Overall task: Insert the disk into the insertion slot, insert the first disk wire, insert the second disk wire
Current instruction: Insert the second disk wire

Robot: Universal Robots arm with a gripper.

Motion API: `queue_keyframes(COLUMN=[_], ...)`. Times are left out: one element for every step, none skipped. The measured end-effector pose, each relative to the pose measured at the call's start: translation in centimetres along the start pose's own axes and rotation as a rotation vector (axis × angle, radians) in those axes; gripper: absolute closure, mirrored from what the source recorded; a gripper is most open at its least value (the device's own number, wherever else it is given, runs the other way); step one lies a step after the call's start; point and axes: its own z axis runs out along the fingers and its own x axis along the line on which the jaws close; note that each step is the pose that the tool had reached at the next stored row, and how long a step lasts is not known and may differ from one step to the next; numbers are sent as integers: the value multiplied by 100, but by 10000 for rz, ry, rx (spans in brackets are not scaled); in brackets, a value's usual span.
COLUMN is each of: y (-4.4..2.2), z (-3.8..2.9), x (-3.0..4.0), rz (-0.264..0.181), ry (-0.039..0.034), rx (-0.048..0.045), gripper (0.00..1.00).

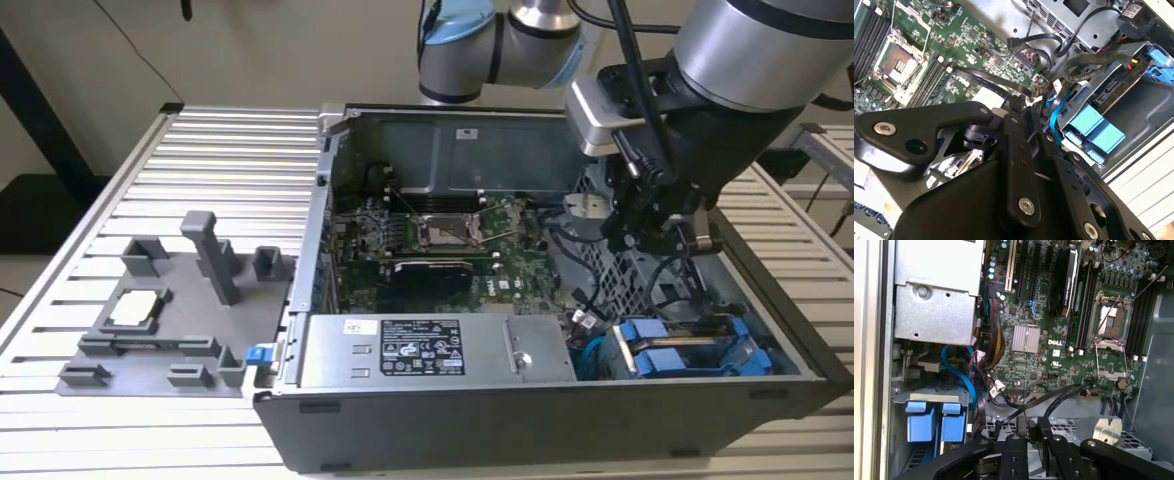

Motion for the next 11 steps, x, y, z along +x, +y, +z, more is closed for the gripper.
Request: queue_keyframes(y=[1, 1, 1, 1, 1, 1, 1, 1, 1, 1, 1], z=[11, 20, 20, 20, 20, 20, 20, 20, 20, 20, 20], x=[-1, -1, -1, -1, -1, -1, -1, -1, -1, -1, -1], rz=[-8, -17, -18, -18, -18, -18, -18, -18, -18, -18, -18], ry=[11, 14, 14, 15, 17, 16, 17, 18, 19, 19, 19], rx=[30, 67, 69, 69, 70, 70, 70, 70, 69, 70, 69], gripper=[76, 76, 76, 76, 76, 76, 76, 78, 84, 84, 84])
